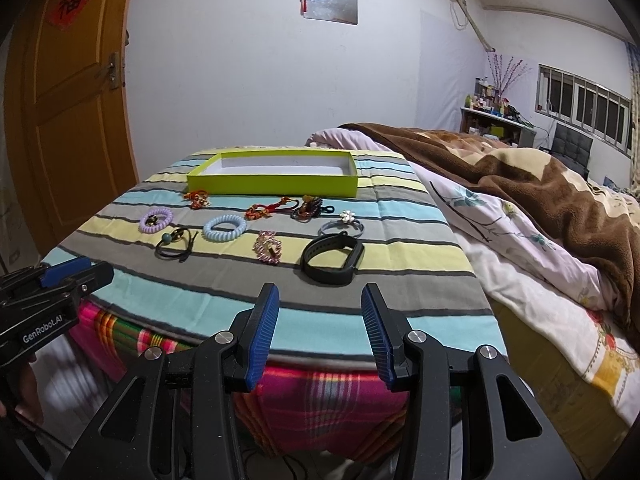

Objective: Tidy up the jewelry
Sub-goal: 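Grasp the black watch band with the right tool while the left tool grasps the teal-bead black cord, then carry both items into the green box and open both tools to release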

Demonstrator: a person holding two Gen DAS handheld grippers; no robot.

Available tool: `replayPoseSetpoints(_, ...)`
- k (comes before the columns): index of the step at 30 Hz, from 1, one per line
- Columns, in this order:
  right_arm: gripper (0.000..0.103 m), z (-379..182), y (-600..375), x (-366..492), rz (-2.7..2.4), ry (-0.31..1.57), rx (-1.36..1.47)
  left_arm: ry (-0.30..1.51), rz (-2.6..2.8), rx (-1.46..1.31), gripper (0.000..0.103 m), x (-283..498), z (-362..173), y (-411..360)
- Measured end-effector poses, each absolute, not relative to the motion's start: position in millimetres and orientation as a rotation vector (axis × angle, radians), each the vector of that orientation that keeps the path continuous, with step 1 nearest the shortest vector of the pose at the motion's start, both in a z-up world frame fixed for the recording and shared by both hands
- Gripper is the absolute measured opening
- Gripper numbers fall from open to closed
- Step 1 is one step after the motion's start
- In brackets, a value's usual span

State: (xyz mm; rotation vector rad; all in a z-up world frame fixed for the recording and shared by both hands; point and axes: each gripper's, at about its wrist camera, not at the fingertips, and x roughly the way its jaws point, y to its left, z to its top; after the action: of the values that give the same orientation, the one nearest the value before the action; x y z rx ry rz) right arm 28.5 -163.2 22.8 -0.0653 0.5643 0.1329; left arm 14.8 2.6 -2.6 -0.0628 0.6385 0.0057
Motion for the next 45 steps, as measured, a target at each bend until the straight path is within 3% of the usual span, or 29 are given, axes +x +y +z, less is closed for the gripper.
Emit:
replayPoseSetpoints(11,0.044,21,-172,74,0.087,0.599,-0.057,0.686,0.007,-0.06,0.038,60,-10,7)
replayPoseSetpoints(26,0.044,-5,-180,136,0.073,0.782,0.016,0.781,-0.002,-0.05,0.038,121,-24,4)
replayPoseSetpoints(29,0.03,-8,-178,141,0.08,0.8,0.016,0.807,0.006,-0.049,0.035,128,-27,5)
replayPoseSetpoints(31,0.02,-10,-175,144,0.078,0.816,0.009,0.825,0.024,-0.046,0.025,130,-30,7)
replayPoseSetpoints(35,0.015,-10,-176,146,0.081,0.825,0.008,0.825,0.041,-0.033,0.014,130,-30,7)
replayPoseSetpoints(45,0.012,-3,-181,135,0.105,0.808,0.024,0.798,0.013,-0.067,0.014,120,-22,16)
